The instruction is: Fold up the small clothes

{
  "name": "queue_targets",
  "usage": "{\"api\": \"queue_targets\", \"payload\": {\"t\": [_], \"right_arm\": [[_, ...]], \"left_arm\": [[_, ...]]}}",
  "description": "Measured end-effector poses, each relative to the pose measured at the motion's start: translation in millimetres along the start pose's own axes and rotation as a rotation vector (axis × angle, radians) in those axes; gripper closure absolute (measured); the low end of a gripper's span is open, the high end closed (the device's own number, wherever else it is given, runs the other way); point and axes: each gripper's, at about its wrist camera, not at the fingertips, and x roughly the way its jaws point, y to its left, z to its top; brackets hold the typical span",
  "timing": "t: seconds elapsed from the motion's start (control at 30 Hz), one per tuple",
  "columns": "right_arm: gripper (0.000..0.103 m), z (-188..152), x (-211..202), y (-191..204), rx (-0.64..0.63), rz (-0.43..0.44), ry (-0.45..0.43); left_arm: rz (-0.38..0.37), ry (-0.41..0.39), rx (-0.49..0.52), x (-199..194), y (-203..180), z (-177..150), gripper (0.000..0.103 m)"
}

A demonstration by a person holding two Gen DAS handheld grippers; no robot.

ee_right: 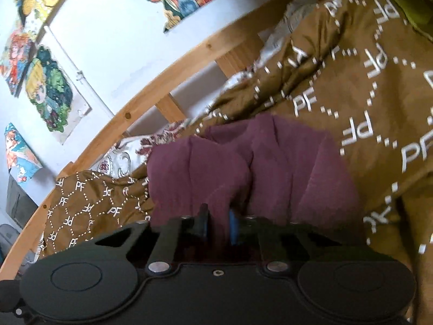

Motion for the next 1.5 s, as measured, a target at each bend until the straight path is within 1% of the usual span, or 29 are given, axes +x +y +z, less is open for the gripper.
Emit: {"api": "queue_targets", "payload": {"t": [0.17, 0.27, 0.37, 0.5, 0.63, 0.77, 0.9, 1.07, 1.13, 1.23, 1.3, 1.33, 1.37, 1.4, 1.43, 1.5], "right_arm": [[0.096, 11, -18, 15, -0.136, 0.007, -0.090], [0.096, 21, -34, 15, -0.169, -0.009, -0.135], [0.096, 28, -49, 9, -0.189, -0.053, -0.161], [0.096, 33, -60, -6, -0.165, -0.114, -0.147], [0.096, 31, -66, -14, -0.151, -0.162, -0.123], [0.096, 28, -68, -21, -0.121, -0.183, -0.117], [0.096, 26, -69, -26, -0.091, -0.207, -0.098], [0.096, 19, -78, -21, -0.116, -0.233, -0.090], [0.096, 17, -80, -19, -0.127, -0.248, -0.084], [0.096, 13, -79, -24, -0.110, -0.273, -0.064], [0.095, 12, -77, -29, -0.087, -0.284, -0.046], [0.095, 12, -77, -30, -0.084, -0.286, -0.042], [0.094, 12, -77, -30, -0.084, -0.291, -0.037], [0.091, 11, -77, -30, -0.085, -0.296, -0.035], [0.089, 11, -77, -30, -0.085, -0.302, -0.034], [0.081, 11, -78, -30, -0.078, -0.312, -0.028]], "left_arm": [[-0.026, -0.045, 0.013, -5, -10, 10, 0.085], [-0.049, -0.075, 0.048, -6, -20, 16, 0.085], [-0.069, -0.098, 0.086, -6, -33, 21, 0.085], [-0.088, -0.100, 0.099, 0, -43, 22, 0.085], [-0.116, -0.085, 0.083, 6, -47, 21, 0.085], [-0.158, -0.061, 0.047, 13, -48, 20, 0.084], [-0.167, -0.059, 0.027, 10, -49, 17, 0.084], [-0.172, -0.063, 0.039, 7, -51, 12, 0.084], [-0.169, -0.060, 0.056, 7, -55, 10, 0.081], [-0.180, -0.055, 0.052, 7, -56, 9, 0.075], [-0.191, -0.056, 0.040, 5, -55, 8, 0.065], [-0.198, -0.057, 0.031, 4, -53, 7, 0.062], [-0.206, -0.056, 0.020, 3, -52, 7, 0.056], [-0.215, -0.055, 0.004, 2, -49, 6, 0.049], [-0.224, -0.054, -0.015, 0, -47, 6, 0.046], [-0.238, -0.056, -0.053, -3, -40, 5, 0.032]]}}
